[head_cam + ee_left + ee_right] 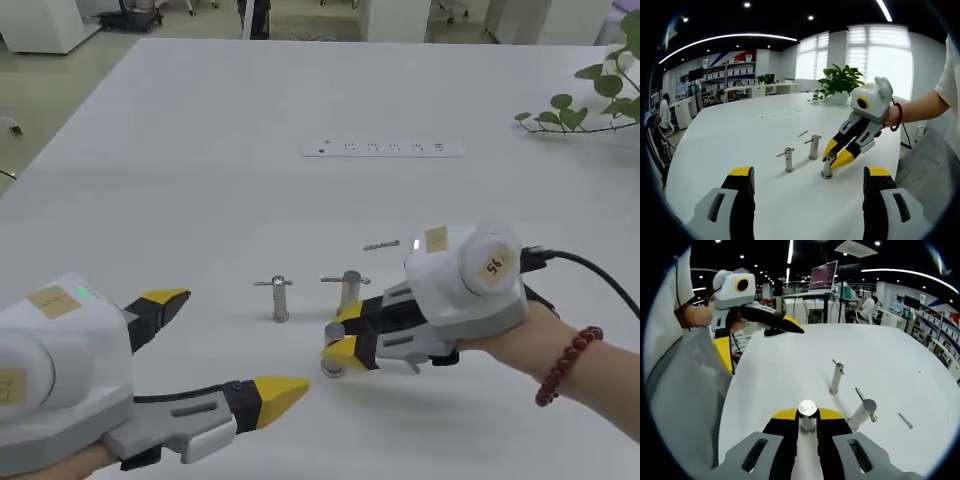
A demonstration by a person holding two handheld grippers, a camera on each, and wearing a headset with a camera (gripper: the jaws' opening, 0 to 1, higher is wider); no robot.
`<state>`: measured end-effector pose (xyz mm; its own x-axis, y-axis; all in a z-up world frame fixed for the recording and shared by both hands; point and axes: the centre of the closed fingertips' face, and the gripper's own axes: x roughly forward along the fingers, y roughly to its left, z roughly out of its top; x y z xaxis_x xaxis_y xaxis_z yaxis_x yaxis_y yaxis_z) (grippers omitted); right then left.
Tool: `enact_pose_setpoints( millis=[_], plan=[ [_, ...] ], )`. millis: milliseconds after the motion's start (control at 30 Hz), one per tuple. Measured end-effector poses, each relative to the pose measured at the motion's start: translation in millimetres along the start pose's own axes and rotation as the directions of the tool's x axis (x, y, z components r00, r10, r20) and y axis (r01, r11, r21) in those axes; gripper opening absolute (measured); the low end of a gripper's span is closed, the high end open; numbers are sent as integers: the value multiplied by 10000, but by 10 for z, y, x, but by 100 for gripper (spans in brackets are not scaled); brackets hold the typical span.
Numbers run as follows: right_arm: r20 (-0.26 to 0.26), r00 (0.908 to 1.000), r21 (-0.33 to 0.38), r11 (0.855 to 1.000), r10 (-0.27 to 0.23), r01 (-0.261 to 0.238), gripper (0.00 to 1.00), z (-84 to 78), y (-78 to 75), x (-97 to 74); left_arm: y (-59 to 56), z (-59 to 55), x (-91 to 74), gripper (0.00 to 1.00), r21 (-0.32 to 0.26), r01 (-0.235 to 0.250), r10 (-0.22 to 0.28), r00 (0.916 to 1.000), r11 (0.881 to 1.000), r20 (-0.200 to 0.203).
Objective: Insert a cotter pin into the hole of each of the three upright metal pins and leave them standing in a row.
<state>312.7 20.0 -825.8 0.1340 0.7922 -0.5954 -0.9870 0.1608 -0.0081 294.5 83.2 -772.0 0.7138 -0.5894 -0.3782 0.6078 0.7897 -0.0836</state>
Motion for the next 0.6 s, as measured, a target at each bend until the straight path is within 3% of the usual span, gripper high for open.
enact_pose_setpoints(
  millis=[600],
  plan=[
    [843, 9964, 913, 9958, -68, -9, 21, 37, -38, -97, -21, -27, 15, 91, 91, 85, -84, 9999, 9999, -147]
  ],
)
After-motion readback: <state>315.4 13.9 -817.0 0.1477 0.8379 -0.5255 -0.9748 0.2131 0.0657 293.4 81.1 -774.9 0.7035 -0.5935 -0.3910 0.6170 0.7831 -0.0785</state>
